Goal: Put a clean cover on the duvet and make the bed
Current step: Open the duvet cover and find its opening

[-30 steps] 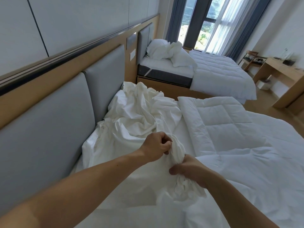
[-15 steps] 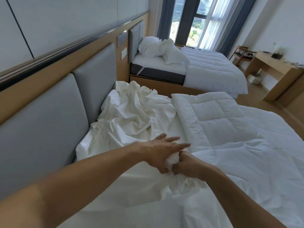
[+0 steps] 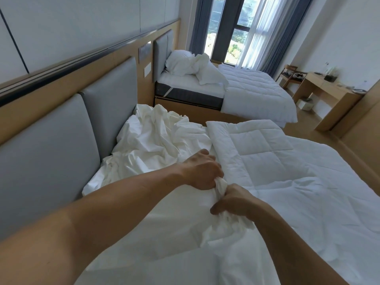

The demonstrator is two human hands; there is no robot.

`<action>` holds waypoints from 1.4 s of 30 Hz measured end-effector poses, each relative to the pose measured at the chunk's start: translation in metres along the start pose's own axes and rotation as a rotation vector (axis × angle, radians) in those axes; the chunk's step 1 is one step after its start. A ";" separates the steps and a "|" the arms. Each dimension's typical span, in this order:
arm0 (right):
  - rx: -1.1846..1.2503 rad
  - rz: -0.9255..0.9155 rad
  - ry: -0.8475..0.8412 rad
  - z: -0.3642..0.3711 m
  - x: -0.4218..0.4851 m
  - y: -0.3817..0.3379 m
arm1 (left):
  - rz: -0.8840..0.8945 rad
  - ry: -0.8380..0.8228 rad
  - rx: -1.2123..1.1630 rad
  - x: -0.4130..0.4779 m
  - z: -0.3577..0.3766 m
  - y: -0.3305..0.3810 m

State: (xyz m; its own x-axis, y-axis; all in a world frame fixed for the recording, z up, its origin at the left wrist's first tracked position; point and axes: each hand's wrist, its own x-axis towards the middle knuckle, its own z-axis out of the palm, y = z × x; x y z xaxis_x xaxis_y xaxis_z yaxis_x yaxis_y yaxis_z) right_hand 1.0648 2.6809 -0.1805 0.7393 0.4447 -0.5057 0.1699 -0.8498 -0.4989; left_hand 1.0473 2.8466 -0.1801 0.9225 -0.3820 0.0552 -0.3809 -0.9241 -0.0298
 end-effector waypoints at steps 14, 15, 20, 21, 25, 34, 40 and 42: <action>0.678 0.053 -0.054 0.016 0.004 0.040 | -0.514 -0.057 -0.761 -0.096 0.079 0.005; 0.688 0.053 -0.099 0.017 0.006 0.041 | -0.474 -0.127 -0.774 -0.098 0.081 0.008; 0.686 0.002 -0.265 0.017 0.008 0.040 | -0.469 -0.132 -0.768 -0.101 0.097 0.012; 0.666 0.001 -0.272 0.016 0.008 0.041 | -0.479 -0.121 -0.784 -0.101 0.099 0.011; 0.452 0.044 -0.292 0.015 0.005 0.041 | -0.532 0.020 -0.936 -0.100 0.092 0.007; 0.715 -0.015 -0.278 0.015 0.004 0.044 | -0.400 0.181 -0.938 -0.088 0.069 0.014; 0.873 -0.133 -0.221 0.014 0.004 0.043 | -0.366 0.019 -0.902 -0.088 0.064 0.020; 0.904 -0.168 -0.210 0.016 0.006 0.045 | -0.357 -0.101 -0.916 -0.091 0.062 0.021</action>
State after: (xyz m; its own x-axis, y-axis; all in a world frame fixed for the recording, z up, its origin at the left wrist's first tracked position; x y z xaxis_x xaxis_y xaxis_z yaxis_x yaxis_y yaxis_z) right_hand 1.0668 2.6499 -0.2170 0.6037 0.6581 -0.4499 -0.3713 -0.2673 -0.8892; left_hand 0.9591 2.8622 -0.2477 0.9775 -0.1168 -0.1756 0.0586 -0.6492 0.7584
